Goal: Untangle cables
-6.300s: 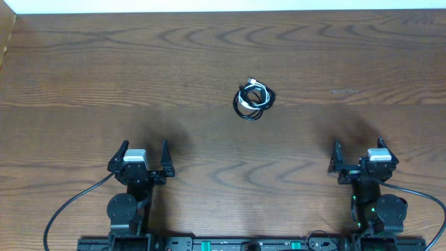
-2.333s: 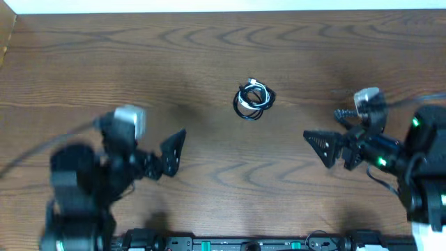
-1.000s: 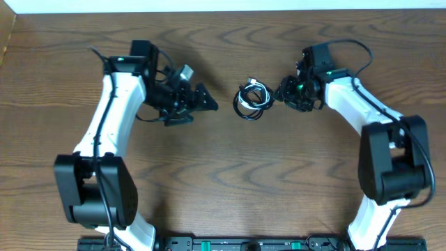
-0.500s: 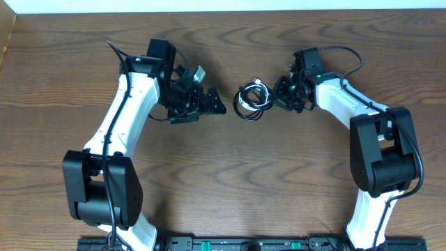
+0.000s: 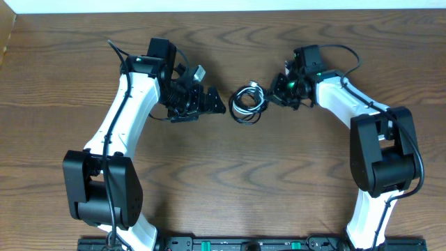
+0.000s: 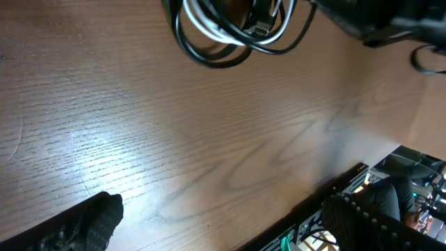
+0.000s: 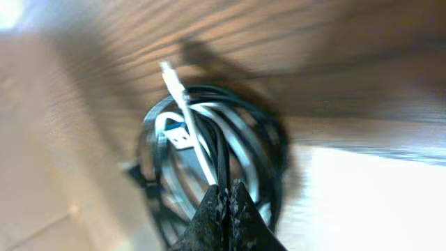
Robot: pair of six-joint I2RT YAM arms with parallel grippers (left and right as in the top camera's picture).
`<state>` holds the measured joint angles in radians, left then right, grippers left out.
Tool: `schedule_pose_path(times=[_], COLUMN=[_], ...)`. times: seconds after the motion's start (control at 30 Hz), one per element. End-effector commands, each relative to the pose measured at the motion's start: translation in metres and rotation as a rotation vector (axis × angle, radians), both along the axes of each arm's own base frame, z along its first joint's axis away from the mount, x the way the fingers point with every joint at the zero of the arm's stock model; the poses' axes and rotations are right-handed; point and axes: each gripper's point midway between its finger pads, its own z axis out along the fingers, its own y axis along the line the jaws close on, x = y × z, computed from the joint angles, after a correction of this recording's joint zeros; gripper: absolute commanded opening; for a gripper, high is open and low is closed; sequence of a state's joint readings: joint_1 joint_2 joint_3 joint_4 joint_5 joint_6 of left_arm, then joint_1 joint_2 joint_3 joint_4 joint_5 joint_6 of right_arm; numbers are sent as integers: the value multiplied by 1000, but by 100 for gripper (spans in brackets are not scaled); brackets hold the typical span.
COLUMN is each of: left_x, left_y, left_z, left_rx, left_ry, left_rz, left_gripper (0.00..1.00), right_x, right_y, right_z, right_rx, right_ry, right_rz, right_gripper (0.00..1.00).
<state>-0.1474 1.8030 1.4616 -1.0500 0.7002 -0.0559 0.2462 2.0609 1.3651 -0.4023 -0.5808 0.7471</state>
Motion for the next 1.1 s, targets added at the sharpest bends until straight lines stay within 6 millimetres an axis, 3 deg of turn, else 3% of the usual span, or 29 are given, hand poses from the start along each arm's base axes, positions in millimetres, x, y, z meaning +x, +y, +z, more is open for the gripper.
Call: schedule_pose_path(times=[0.0,0.2,0.43,0.63,0.8,1.07], left_x=[3,3,5,6,5,-1], left_y=[0,0,-1,-1,-1,-13], left_z=[1,1,1,1,1,1], left_rx=[6,6,4,3,4,3], left_ry=[-4,-3,-13,-17,-14,-15], left_rz=[-1,-1,0,-1,-1,-36], left_gripper=[98,98,98,98,98,98], right_x=[2,7,-14,-42,-56,-48], right_y=[25,29,29,21,17,21], right_z=[40,99,204,290,317,310], right_rx=[148,195,245,270,253,248], right_ry=[-82,-207,-453,-670,-774,-771], right_rz=[137,184,241,255,271,274], right_gripper=[2,1,1,1,1,1])
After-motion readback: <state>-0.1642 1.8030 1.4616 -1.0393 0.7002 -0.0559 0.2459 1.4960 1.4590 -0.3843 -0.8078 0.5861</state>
